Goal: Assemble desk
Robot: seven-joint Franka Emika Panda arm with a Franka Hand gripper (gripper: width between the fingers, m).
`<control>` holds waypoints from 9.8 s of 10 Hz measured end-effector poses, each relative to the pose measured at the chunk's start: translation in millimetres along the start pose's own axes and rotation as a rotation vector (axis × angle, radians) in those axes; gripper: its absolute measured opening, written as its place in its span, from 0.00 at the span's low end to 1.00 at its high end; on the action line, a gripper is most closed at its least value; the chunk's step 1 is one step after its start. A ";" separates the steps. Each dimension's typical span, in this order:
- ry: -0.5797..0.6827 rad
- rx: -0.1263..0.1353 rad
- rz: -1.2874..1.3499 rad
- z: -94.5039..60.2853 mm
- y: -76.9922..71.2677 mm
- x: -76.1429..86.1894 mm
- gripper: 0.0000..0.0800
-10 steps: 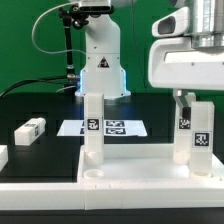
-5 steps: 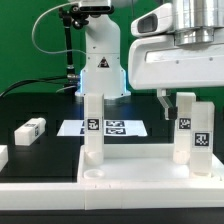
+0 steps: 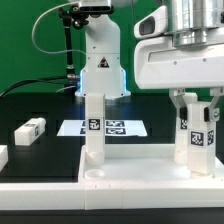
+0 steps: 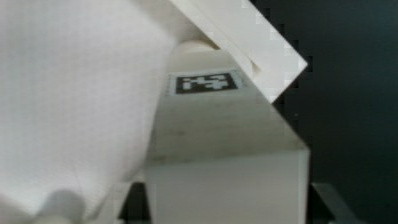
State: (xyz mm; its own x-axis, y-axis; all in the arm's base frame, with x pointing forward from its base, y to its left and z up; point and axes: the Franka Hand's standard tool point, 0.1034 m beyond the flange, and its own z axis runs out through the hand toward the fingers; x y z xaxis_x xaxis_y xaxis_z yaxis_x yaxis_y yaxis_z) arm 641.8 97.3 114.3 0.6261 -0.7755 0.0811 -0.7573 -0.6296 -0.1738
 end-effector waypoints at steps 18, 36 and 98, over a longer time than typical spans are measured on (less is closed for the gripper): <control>-0.053 -0.068 -0.469 1.5 -2.7 -9.3 0.81; -0.008 -0.043 0.877 3.7 -9.0 -17.2 0.42; -0.074 -0.048 1.034 -11.1 10.2 3.4 0.78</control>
Offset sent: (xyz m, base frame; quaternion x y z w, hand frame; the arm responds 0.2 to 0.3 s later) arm 0.0008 0.0114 -0.0023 0.0075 -0.0517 0.4663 0.8831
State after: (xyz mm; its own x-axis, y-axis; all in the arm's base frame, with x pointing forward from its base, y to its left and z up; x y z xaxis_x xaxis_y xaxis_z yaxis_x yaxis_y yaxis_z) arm 634.1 87.7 123.7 -0.3255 -0.9342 -0.1463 -0.9368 0.3396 -0.0843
